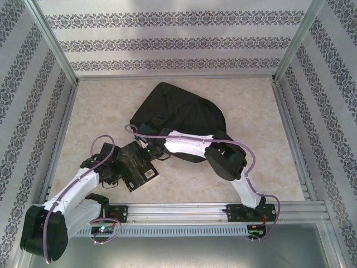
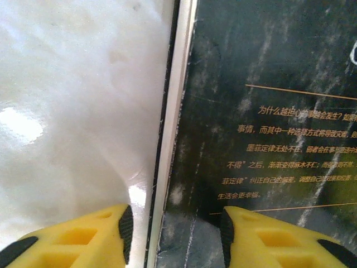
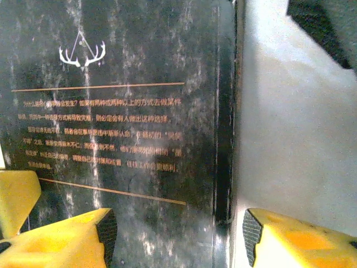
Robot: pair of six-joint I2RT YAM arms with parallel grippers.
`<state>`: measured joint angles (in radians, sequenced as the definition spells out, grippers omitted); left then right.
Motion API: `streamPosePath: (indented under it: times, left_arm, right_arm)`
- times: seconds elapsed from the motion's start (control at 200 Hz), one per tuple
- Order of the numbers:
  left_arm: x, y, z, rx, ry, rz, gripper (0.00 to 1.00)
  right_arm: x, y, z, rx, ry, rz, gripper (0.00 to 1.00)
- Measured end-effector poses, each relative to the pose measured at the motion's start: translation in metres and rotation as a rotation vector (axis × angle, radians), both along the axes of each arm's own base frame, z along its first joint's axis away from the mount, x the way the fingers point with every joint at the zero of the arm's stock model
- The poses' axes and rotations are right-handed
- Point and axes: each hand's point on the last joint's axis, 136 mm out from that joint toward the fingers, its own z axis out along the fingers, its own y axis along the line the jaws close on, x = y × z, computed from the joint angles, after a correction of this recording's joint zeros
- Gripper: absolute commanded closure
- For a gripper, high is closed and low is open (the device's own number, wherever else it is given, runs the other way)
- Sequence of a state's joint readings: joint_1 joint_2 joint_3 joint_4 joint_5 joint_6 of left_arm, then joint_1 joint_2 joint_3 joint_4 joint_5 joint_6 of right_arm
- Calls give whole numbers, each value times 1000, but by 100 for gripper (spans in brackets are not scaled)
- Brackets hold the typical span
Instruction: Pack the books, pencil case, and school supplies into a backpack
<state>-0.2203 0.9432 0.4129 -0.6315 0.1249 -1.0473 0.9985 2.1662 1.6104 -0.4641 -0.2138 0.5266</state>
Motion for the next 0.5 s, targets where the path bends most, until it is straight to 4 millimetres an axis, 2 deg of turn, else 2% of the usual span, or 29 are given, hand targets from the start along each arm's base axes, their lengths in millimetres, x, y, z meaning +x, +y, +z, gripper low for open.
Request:
streamPosePath:
  times: [0.13,0.5]
  left_arm:
    - [4,-3,-2,-14,-6,-4,64]
    - [5,-4,-4,-19,-2,-16,72]
  right_arm:
    - [-2,2,-11,-6,27,11,36]
    - [-5,6,-10,-25,60,34,33]
